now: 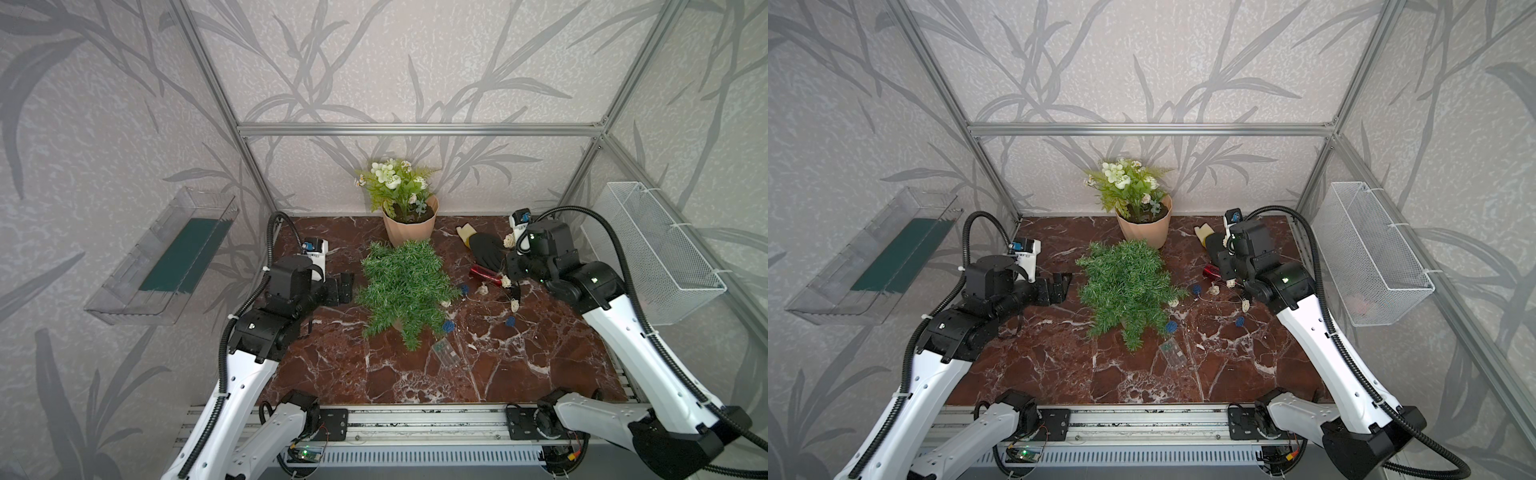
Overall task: Remove string lights from the small christmas tree
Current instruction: Place the light string at the center of the board.
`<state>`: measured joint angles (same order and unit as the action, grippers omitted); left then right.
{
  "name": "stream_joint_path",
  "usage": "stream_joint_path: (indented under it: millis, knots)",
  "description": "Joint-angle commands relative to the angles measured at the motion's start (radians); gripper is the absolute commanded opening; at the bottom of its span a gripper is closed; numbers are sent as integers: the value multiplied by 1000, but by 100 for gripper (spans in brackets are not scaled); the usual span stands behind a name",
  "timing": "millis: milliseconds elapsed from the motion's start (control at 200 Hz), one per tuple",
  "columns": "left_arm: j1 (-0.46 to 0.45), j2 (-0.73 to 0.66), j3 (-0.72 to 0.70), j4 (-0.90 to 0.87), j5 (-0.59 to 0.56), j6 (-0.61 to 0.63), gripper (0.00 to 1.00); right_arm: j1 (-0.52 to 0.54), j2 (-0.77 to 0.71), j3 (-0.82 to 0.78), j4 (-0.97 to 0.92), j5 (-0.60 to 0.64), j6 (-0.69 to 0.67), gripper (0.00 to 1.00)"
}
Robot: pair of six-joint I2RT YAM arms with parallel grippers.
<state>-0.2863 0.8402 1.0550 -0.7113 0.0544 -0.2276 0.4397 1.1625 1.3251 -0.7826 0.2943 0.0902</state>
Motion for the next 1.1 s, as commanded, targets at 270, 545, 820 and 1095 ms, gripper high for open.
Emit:
stream_joint_path:
  millis: [270,545,820,1095]
  knots:
    - [1,-60,-4,-122,-136,-55,99,-13,83,-264,167,57,73,1]
    - [6,-66,-33,-131,-163,-83,99,-155,200,-343,212,-50,86,27]
    - [7,-67,-21,-131,-151,-115,99,-176,178,-286,70,-44,79,79]
    - [7,-46,-23,-118,-144,-136,99,-84,-113,-532,450,-450,64,70]
